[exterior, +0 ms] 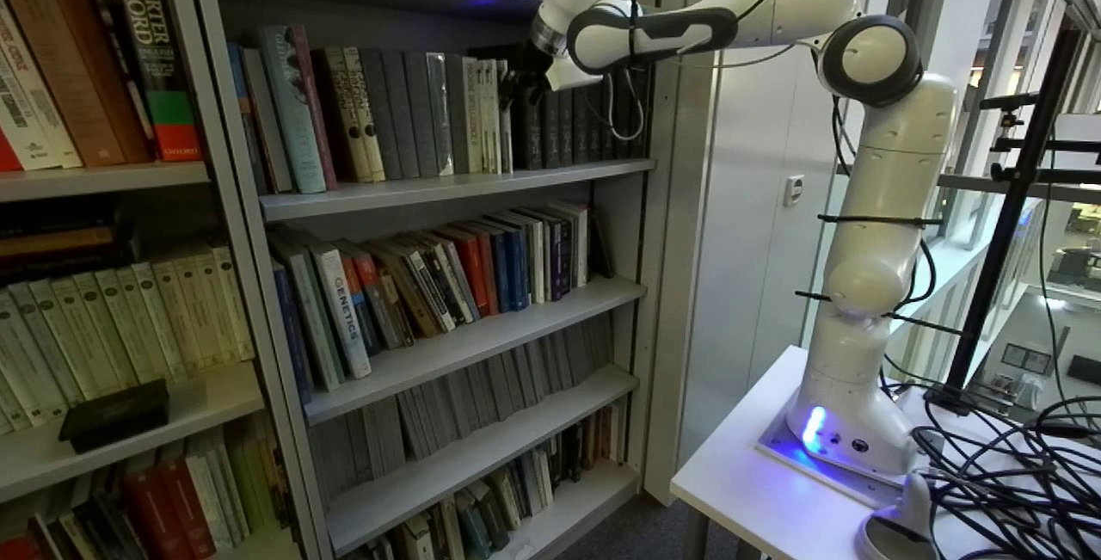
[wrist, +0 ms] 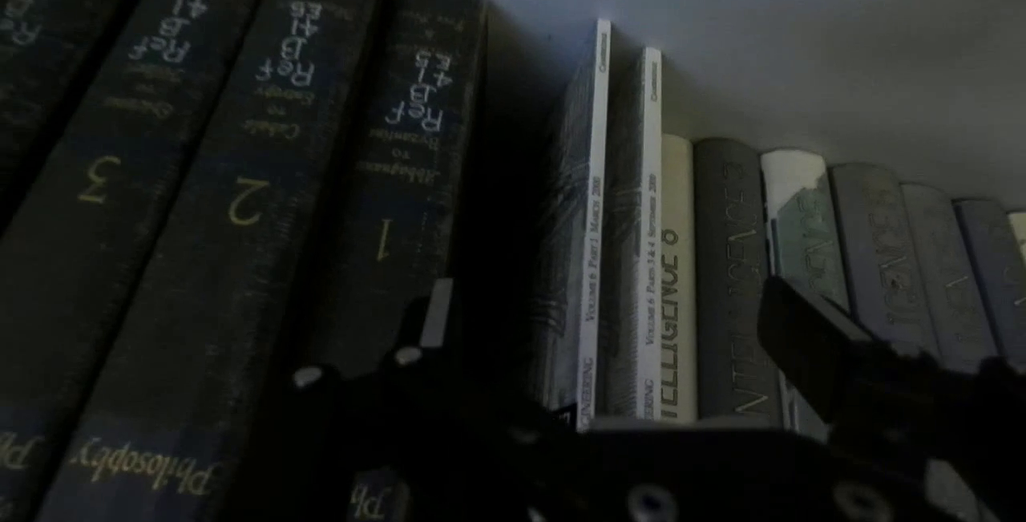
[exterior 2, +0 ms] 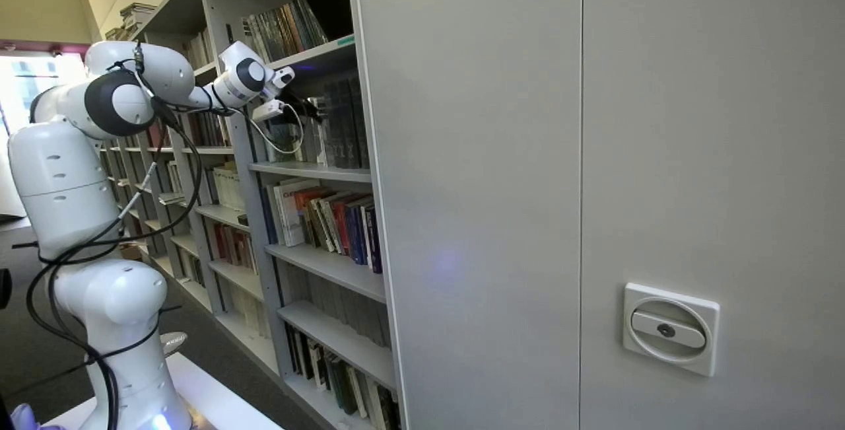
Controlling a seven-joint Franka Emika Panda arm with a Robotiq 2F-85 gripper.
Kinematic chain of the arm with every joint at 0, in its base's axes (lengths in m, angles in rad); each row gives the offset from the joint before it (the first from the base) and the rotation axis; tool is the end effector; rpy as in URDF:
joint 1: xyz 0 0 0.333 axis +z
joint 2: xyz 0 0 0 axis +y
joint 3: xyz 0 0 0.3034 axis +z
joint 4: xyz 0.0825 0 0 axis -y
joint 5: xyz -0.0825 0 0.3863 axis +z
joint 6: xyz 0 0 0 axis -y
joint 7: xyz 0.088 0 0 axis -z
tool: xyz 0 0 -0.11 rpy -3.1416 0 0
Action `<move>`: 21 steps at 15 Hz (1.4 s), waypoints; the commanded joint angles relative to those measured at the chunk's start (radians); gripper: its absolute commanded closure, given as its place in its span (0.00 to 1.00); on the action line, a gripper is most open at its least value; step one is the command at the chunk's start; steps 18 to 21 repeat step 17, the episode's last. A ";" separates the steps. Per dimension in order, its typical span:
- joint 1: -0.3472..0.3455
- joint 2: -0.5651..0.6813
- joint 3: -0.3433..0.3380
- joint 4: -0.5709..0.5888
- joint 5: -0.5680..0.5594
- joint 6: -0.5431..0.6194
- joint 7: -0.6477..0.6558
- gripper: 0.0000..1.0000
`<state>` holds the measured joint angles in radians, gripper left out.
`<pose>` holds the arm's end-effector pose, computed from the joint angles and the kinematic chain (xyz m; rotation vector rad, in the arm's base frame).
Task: Move the thin white book to the left of the black book
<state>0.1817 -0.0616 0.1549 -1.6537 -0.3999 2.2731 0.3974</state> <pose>0.5589 0.1878 0.6869 2.7988 0.1323 1.1291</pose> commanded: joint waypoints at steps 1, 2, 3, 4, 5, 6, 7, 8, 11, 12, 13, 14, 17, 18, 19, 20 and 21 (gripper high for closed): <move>-0.002 -0.055 0.016 -0.002 0.132 -0.180 -0.125 0.00; 0.000 -0.059 0.019 0.010 0.174 -0.246 -0.159 0.00; 0.002 -0.062 0.021 0.024 0.217 -0.322 -0.194 0.00; 0.002 -0.064 0.021 0.032 0.263 -0.379 -0.224 0.00; 0.002 -0.065 0.021 0.045 0.299 -0.445 -0.251 0.00; 0.002 -0.064 0.020 0.060 0.333 -0.514 -0.276 0.00; 0.001 -0.062 0.018 0.074 0.365 -0.579 -0.297 0.00; -0.001 -0.058 0.018 0.090 0.385 -0.643 -0.312 0.00; -0.002 -0.044 0.021 0.131 0.410 -0.798 -0.334 0.00; -0.002 -0.047 0.021 0.133 0.418 -0.810 -0.344 0.00; -0.003 -0.056 0.028 0.098 0.389 -0.759 -0.303 0.00; -0.003 -0.056 0.028 0.103 0.394 -0.776 -0.309 0.00; -0.003 -0.054 0.028 0.107 0.396 -0.781 -0.313 0.00; -0.003 -0.054 0.028 0.107 0.396 -0.781 -0.313 0.00; -0.003 -0.054 0.028 0.107 0.396 -0.781 -0.313 0.00; -0.003 -0.054 0.028 0.107 0.396 -0.781 -0.313 0.00; -0.003 -0.054 0.028 0.107 0.396 -0.781 -0.313 0.00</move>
